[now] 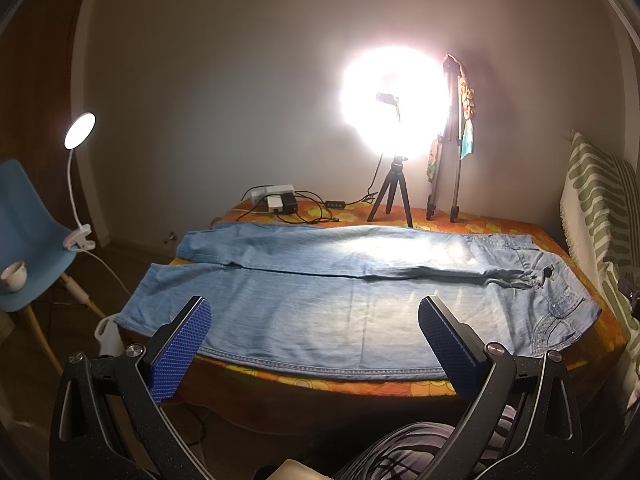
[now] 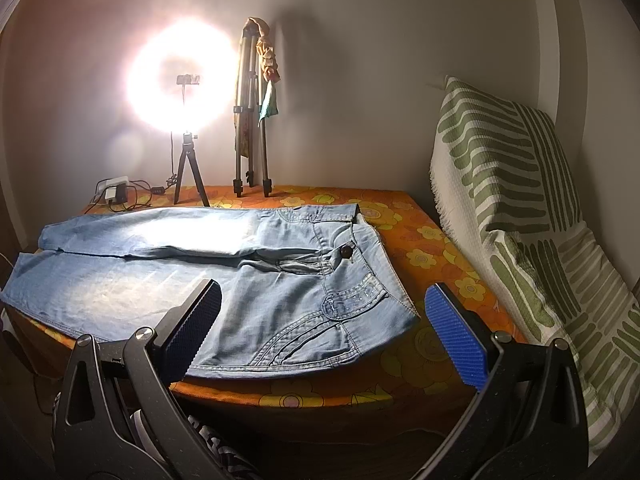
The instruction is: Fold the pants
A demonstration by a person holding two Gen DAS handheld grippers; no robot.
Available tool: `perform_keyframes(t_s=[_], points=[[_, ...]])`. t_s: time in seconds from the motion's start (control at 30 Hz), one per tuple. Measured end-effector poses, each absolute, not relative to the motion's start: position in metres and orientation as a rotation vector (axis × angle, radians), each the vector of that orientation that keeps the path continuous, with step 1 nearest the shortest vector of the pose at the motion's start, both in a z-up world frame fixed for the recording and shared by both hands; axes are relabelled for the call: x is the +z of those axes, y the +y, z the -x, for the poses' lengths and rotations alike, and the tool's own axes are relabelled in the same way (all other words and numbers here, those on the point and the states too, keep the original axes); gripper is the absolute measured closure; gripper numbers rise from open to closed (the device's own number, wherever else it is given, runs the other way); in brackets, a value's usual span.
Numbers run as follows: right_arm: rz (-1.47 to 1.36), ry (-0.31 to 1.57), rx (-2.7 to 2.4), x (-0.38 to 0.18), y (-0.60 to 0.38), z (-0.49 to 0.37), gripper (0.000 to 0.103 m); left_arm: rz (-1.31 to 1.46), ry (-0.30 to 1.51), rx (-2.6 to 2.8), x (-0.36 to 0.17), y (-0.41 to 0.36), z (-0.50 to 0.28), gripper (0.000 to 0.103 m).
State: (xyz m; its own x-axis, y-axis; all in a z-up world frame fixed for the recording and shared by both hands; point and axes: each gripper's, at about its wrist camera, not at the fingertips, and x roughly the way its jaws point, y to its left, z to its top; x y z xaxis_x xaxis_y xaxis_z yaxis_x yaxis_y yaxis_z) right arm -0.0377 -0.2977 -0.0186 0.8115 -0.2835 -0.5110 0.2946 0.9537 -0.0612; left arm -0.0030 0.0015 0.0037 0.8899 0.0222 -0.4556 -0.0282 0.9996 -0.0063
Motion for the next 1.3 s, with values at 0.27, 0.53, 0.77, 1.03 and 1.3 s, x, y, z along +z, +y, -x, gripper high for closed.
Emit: perform_keyframes(t_s=[0.27, 0.53, 0.77, 1.03, 1.3], points=[[-0.022, 0.543, -0.309, -0.0190, -0.2982, 0.0378, 0.000, 0.015, 0.475, 0.028, 0.0023, 0.0019, 0.0024, 0.000], [-0.025, 0.544, -0.308, -0.0191, -0.2988, 0.0382, 0.000, 0.015, 0.474, 0.028, 0.0017, 0.0009, 0.0033, 0.000], [-0.024, 0.544, -0.309, -0.0205, -0.2978, 0.0393, 0.000, 0.010, 0.474, 0.029, 0.0012, -0.0003, 0.0032, 0.000], [-0.031, 0.552, -0.313, -0.0264, -0.3014, 0.0391, 0.000, 0.007, 0.482, 0.034, -0.0014, 0.0006, 0.0027, 0.000], [-0.034, 0.540, -0.292, -0.0218, -0.3074, 0.0367, 0.000, 0.009, 0.507, 0.034, -0.0028, 0.0066, 0.0015, 0.000]])
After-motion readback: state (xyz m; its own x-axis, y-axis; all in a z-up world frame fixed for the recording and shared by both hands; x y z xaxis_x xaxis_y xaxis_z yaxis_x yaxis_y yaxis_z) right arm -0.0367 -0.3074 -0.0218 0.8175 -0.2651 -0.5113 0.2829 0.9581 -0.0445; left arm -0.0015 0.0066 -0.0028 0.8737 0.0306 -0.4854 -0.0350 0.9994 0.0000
